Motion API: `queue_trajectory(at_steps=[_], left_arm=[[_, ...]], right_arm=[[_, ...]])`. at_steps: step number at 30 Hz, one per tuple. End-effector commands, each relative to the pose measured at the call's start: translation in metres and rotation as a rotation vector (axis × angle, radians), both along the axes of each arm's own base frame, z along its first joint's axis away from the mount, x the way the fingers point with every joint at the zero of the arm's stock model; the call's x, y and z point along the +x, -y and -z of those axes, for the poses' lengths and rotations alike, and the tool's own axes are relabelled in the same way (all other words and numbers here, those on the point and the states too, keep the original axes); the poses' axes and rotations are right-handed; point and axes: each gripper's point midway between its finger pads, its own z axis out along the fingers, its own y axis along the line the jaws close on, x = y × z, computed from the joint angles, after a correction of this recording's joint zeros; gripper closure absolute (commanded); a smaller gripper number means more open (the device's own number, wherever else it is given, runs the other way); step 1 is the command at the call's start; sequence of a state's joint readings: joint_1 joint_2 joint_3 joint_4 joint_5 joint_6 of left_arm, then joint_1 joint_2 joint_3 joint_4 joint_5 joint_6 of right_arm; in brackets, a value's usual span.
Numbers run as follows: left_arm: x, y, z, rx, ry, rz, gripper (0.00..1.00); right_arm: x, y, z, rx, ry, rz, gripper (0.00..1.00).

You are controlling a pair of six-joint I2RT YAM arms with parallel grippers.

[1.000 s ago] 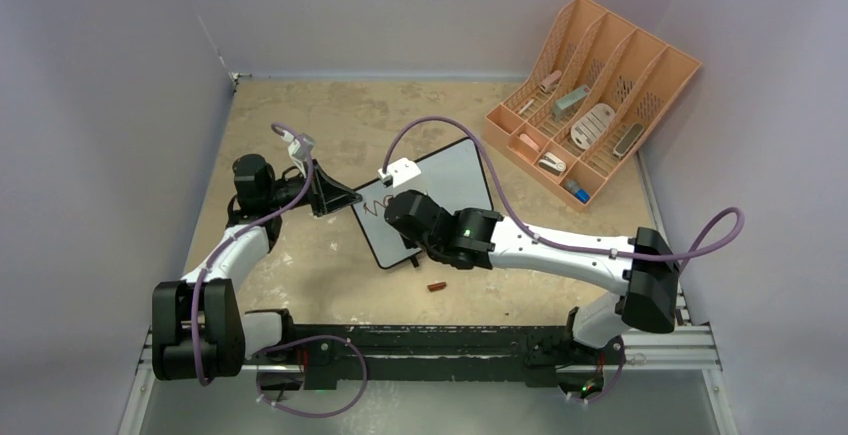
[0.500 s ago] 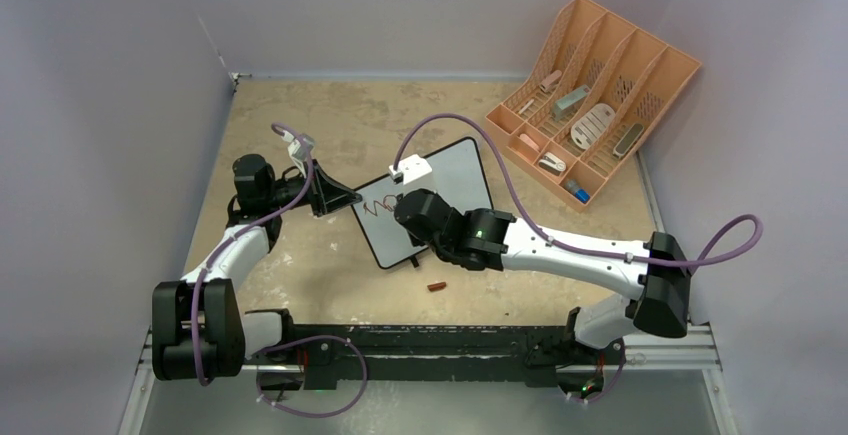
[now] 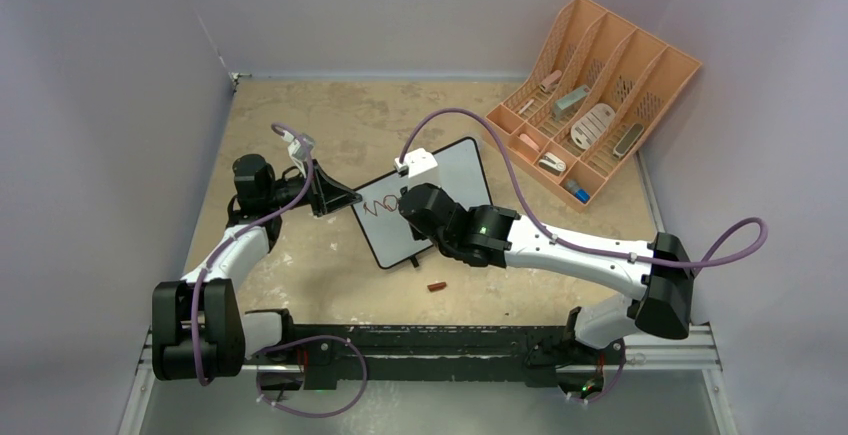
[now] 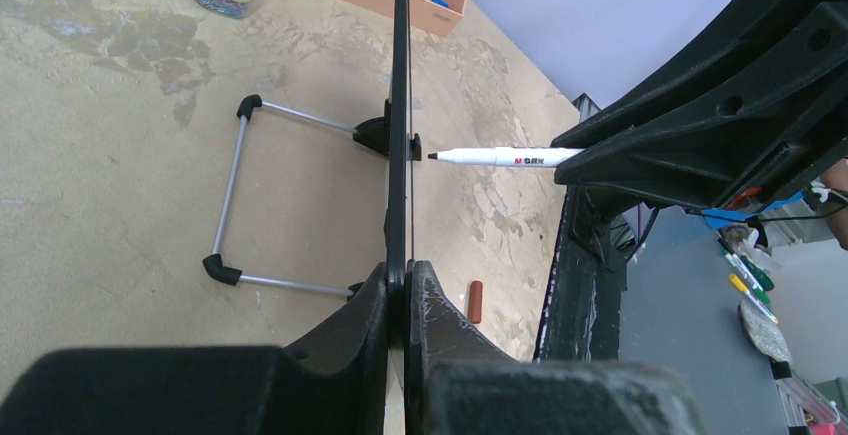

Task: Write a sentence on the whiteboard

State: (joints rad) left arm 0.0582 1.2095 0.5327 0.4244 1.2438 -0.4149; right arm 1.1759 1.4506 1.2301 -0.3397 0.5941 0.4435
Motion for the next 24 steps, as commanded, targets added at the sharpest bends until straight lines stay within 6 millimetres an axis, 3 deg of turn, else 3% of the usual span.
queue_trajectory(at_steps=[1,24], left_arm=[[-0.005,0.006,-0.008,0.006,0.053,0.056,1.0],[-0.005,0.006,-0.007,0.007,0.052,0.059,1.0]], right_arm=[[0.01,0.0,-0.02,0.045,0.059,0.03,1.0],[0.015,-0.015,-0.022,0.049,0.069,-0.002,1.0]])
